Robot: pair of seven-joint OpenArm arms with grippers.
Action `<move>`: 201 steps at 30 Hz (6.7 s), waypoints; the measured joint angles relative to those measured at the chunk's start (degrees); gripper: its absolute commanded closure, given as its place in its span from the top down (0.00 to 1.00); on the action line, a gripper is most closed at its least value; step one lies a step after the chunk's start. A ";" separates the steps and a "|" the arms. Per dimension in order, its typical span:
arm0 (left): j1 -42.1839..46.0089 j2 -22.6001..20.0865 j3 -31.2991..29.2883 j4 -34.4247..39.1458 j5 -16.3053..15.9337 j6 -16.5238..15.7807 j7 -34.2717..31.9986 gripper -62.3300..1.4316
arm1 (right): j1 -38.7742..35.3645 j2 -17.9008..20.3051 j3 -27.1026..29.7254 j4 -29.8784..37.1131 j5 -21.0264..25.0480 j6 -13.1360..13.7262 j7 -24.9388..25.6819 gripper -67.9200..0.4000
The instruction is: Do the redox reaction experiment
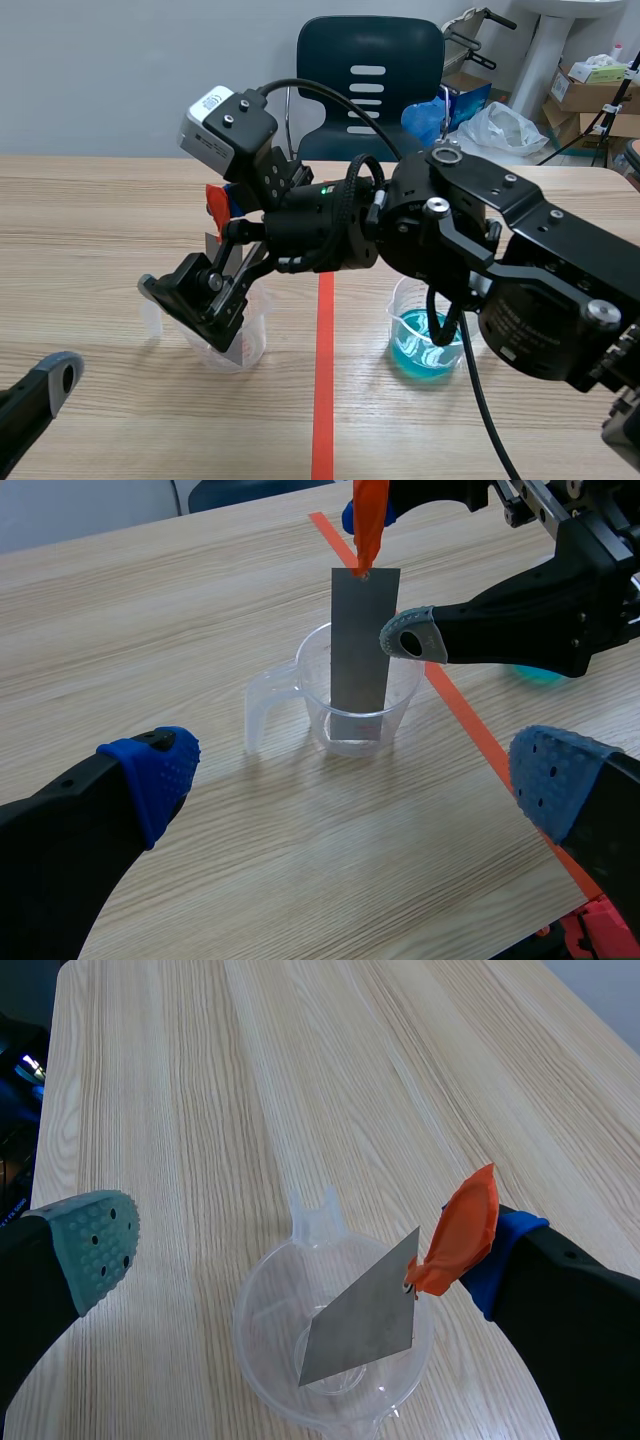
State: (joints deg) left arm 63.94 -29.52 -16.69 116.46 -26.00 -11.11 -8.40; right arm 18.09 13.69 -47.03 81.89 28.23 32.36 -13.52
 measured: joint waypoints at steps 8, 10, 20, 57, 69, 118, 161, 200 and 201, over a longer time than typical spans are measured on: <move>0.00 0.00 0.00 0.00 0.00 0.00 0.00 1.00 | 0.00 0.00 0.00 0.00 0.00 0.00 0.00 0.92; 0.00 0.00 0.00 0.00 0.00 0.00 0.00 1.00 | 0.00 0.00 0.00 0.00 0.00 0.00 0.00 0.92; 0.00 0.00 0.00 0.00 0.00 0.00 0.00 1.00 | 0.00 0.00 0.00 0.00 0.00 0.00 0.02 0.92; 0.00 0.00 0.00 0.00 0.00 0.00 0.00 1.00 | 0.00 0.00 0.00 0.00 0.00 0.00 0.02 0.92; 0.00 0.00 0.00 0.00 0.00 0.00 0.00 1.00 | 0.00 0.00 0.00 0.00 0.00 0.00 0.02 0.92; 0.00 0.00 -0.39 0.00 2.05 -0.04 1.31 1.00 | 0.11 25.81 11.50 32.09 7.69 -7.56 3.32 0.92; -19.17 14.93 -9.64 12.11 10.12 -12.83 14.21 1.00 | -36.20 11.45 58.88 31.95 1.29 -9.60 3.37 0.92; -19.02 14.91 -9.64 12.11 10.12 -12.94 14.19 1.00 | -29.40 17.27 32.00 31.95 -6.43 -16.50 5.62 0.86; -19.02 14.91 -9.64 12.11 10.12 -12.94 14.19 1.00 | -29.40 17.27 32.00 31.95 -6.43 -16.50 5.62 0.86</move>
State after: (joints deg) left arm 44.93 -14.61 -26.33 128.57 -15.88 -24.05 5.78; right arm -11.31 30.96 -15.03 113.84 21.80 15.86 -7.90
